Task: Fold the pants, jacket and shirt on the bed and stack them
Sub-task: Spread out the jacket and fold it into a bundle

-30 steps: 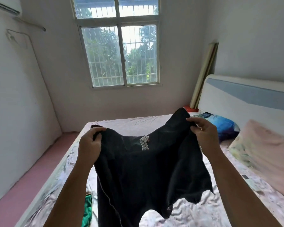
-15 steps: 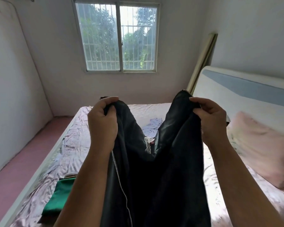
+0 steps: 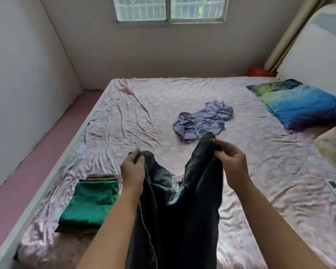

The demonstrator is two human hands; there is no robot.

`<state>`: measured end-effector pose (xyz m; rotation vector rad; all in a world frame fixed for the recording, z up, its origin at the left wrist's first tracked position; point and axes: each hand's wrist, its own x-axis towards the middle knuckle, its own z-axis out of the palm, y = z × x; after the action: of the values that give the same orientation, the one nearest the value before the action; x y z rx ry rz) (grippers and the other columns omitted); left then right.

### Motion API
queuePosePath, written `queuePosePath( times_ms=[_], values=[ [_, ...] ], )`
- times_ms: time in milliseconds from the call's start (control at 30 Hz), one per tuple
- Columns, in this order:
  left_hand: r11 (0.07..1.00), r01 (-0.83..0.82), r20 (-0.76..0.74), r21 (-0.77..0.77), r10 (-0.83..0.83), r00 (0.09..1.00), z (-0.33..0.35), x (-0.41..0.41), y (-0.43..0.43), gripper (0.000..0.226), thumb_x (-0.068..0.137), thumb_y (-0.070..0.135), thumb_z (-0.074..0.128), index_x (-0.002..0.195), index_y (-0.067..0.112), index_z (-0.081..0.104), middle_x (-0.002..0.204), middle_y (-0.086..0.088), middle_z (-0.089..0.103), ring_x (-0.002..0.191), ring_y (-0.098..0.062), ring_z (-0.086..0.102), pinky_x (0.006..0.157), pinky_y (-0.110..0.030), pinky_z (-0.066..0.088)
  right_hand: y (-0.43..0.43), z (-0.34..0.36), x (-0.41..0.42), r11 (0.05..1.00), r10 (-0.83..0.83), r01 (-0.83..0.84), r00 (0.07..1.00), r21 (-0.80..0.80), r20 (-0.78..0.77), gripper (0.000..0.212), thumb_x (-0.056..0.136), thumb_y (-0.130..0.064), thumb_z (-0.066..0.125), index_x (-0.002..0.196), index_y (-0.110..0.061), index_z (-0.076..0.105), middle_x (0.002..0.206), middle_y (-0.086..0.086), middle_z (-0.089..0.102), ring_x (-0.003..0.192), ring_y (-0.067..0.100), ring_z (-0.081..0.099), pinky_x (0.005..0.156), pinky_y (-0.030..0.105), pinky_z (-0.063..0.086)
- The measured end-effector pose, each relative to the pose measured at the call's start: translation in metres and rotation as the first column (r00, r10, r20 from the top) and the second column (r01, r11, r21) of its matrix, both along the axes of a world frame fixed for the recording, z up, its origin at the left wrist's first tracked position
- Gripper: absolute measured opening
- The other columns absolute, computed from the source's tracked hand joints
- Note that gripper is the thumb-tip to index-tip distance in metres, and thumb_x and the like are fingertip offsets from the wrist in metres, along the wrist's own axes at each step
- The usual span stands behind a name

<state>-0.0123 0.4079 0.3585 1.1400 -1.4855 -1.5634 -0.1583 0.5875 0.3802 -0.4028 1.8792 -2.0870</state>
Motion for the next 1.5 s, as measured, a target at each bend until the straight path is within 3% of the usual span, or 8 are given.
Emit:
queuePosePath(
  times_ms=[233,500,633,733,933,1100,1300,1500],
  values=[
    [0.926,0.156,0.1,0.344,-0.201,0.974,-0.09,-0.07,-0.053,0.069,0.084,-0.007,0.056,0.144,0.008,0.026,0.142,-0.016,0.039,0.113,-0.034,0.053,0.085,-0.039,0.047,-0.066,-0.108,-0.082,0.985,0.001,-0.044,0.968,0.165,0.252,0.034,0.086,0.008,0.052,0.113,-0.01,0.062,0.099,-0.007,0.064,0.085,0.006,0.06,0.072,0.016,0.053],
    [0.975,0.2,0.009,0.098,-0.202,0.979,-0.109,-0.22,-0.176,0.061,0.089,0.001,0.053,0.144,0.007,0.026,0.135,-0.011,0.044,0.115,-0.028,0.05,0.095,-0.036,0.044,-0.197,-0.127,-0.211,0.972,-0.053,0.041,0.998,0.233,0.041,0.038,0.087,0.007,0.05,0.12,-0.009,0.06,0.115,0.006,0.064,0.097,0.021,0.064,0.094,0.03,0.048],
    [0.935,0.347,0.109,-0.067,-0.339,0.934,-0.148,-0.252,-0.196,0.069,0.089,0.002,0.052,0.145,0.028,0.022,0.127,0.005,0.051,0.1,-0.002,0.057,0.084,-0.032,0.048,-0.217,-0.165,-0.231,0.971,0.085,-0.1,0.993,0.218,0.076,0.051,0.09,0.008,0.045,0.136,-0.011,0.042,0.116,-0.004,0.052,0.092,0.032,0.06,0.061,0.02,0.045],
    [0.861,0.509,0.436,-0.01,-0.454,0.777,-0.222,-0.225,-0.162,0.05,0.09,0.007,0.051,0.138,0.022,0.042,0.095,-0.007,0.064,0.062,-0.023,0.056,0.06,-0.035,0.045,-0.194,-0.24,-0.205,0.824,0.349,-0.389,0.921,0.412,0.172,0.053,0.089,0.005,0.047,0.138,-0.015,0.04,0.132,0.003,0.047,0.117,0.021,0.055,0.08,0.026,0.048],
    [0.787,0.592,0.635,0.171,-0.548,0.545,-0.352,-0.149,-0.072,0.034,0.091,0.018,0.054,0.125,0.016,0.053,0.118,-0.001,0.056,0.095,-0.009,0.051,0.078,-0.015,0.034,-0.081,-0.382,-0.141,0.63,0.17,-0.318,0.947,0.708,0.274,0.048,0.085,-0.01,0.061,0.13,-0.014,0.046,0.131,0.01,0.05,0.116,0.022,0.051,0.098,0.027,0.038],
    [0.756,0.604,0.62,0.252,-0.605,0.499,-0.401,-0.124,-0.019,0.05,0.089,0.026,0.059,0.135,0.021,0.04,0.134,0.001,0.042,0.119,-0.012,0.044,0.1,-0.024,0.035,0.0,-0.44,-0.1,0.451,0.008,-0.272,0.954,0.85,0.301,0.077,0.074,-0.032,0.074,0.138,-0.015,0.035,0.136,0.012,0.038,0.128,0.025,0.036,0.106,0.036,0.031],
    [0.88,0.442,0.713,0.176,-0.424,0.559,-0.419,-0.11,0.005,0.072,0.087,0.03,0.061,0.145,0.024,0.02,0.141,-0.004,0.029,0.127,-0.019,0.034,0.1,-0.031,0.032,0.012,-0.443,-0.085,0.675,0.0,-0.283,0.924,0.681,0.383,0.054,0.08,-0.019,0.07,0.127,-0.023,0.043,0.114,-0.001,0.056,0.098,0.014,0.056,0.083,0.031,0.047],
    [0.804,0.415,0.55,0.426,-0.594,0.586,-0.42,-0.102,0.015,0.077,0.085,0.024,0.064,0.146,0.023,0.016,0.085,0.0,0.06,0.081,-0.016,0.06,0.078,-0.029,0.045,0.008,-0.412,-0.05,0.788,0.092,-0.257,0.948,0.559,0.306,0.045,0.082,-0.012,0.066,0.114,-0.037,0.047,0.105,-0.008,0.065,0.094,0.006,0.064,0.082,0.028,0.053]
  ],
)
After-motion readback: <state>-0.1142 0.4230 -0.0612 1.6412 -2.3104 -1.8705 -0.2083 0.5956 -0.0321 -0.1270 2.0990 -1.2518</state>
